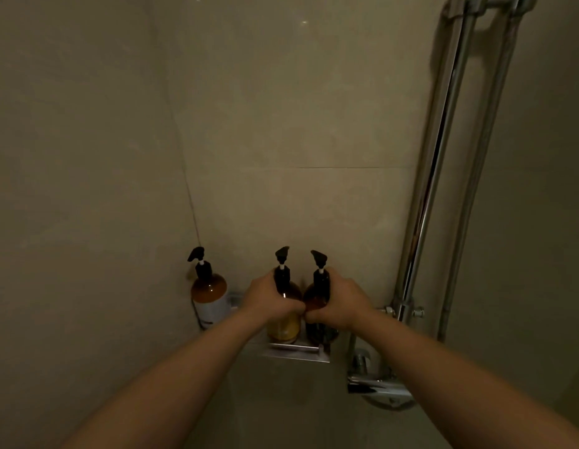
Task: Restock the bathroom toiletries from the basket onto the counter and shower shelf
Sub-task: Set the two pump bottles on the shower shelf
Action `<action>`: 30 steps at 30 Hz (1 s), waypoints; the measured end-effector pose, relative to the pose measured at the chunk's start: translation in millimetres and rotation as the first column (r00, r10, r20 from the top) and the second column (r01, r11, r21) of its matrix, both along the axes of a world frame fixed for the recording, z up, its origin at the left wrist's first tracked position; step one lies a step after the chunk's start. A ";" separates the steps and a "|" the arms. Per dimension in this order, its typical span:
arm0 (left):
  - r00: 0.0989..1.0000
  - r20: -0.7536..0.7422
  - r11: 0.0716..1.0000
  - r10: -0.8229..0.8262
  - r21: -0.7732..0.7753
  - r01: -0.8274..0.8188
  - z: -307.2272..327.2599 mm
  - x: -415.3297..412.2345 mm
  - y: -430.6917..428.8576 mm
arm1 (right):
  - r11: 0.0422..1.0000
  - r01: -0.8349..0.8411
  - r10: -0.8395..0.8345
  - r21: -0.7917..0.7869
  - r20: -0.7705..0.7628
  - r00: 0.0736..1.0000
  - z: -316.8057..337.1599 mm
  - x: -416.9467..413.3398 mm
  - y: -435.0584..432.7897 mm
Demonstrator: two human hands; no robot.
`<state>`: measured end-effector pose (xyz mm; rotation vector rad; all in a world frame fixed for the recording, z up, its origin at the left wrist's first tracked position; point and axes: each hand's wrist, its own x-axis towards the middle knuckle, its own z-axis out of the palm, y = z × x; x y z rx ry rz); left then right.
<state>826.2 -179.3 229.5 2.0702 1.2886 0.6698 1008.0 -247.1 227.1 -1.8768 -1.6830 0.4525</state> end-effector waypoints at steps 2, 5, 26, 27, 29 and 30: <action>0.999 0.031 1.000 0.013 -0.008 -0.013 -3.6 -1.5 2.8 | 1.000 -0.013 0.013 0.019 -0.015 1.000 -2.8 0.9 2.4; 0.996 0.084 1.000 -0.002 -0.005 0.003 -8.9 -3.5 6.1 | 0.998 -0.031 0.033 0.061 -0.042 0.999 -8.8 2.2 4.3; 0.944 0.224 0.959 -0.242 -0.096 0.268 -11.2 -34.2 24.1 | 0.959 -0.243 0.232 -0.146 -0.093 0.968 12.2 30.6 9.9; 0.943 0.259 0.966 -0.207 -0.099 0.239 -10.0 -33.0 21.6 | 0.961 -0.235 0.226 -0.146 -0.075 0.971 14.3 30.7 9.2; 0.951 0.278 0.987 -0.138 -0.041 0.155 -5.6 -29.7 15.9 | 0.967 -0.215 0.209 -0.140 -0.053 0.976 19.0 30.7 7.4; 0.964 0.244 0.994 -0.106 0.016 0.105 -4.0 -27.2 13.9 | 0.968 -0.212 0.203 -0.132 -0.080 0.976 20.7 29.8 6.3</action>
